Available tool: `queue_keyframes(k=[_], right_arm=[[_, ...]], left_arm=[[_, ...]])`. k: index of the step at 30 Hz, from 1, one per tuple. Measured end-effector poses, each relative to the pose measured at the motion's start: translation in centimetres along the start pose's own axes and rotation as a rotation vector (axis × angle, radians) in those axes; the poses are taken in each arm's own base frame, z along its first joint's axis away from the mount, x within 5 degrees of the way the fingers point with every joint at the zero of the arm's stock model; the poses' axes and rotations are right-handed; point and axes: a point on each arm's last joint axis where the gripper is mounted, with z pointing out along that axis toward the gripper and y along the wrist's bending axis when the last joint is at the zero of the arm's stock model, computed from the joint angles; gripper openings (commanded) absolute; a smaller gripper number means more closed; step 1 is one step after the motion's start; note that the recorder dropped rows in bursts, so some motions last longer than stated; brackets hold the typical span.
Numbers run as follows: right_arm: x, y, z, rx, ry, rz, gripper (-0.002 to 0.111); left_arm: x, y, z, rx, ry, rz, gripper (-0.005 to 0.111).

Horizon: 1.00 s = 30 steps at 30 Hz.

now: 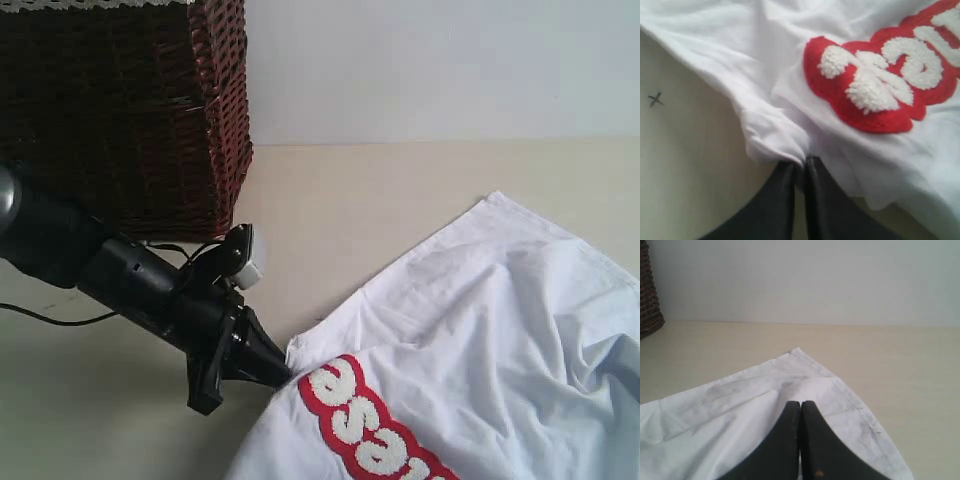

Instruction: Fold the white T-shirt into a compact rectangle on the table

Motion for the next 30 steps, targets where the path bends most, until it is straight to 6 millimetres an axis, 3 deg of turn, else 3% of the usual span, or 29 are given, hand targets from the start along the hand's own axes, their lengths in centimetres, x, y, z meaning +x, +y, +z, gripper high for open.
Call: queue_keyframes(k=[6,12,17,21,25,30], right_arm=[[0.0,0.0,0.0,0.000,0.000,0.000,0.000],[0.0,0.0,0.0,0.000,0.000,0.000,0.000],[0.0,0.0,0.0,0.000,0.000,0.000,0.000],[0.0,0.0,0.0,0.000,0.000,0.000,0.000],[0.0,0.0,0.0,0.000,0.000,0.000,0.000],[0.0,0.0,0.0,0.000,0.000,0.000,0.000]], left_arm=[[-1.6,0.5,-2.0,-0.158,0.051,0.111,0.000],[-5.4,1.3,-5.8,-0.319,0.117,0.351,0.000],[-8.2,-0.2,-7.6,-0.276,0.172,0.564,0.000],[-8.9,-3.5,-5.9,-0.032,0.221,0.624,0.000],[-9.1,-7.2,-3.5,0.261,0.261,0.560,0.000],[-8.8,-9.6,0.4,0.424,0.325,0.483,0.002]])
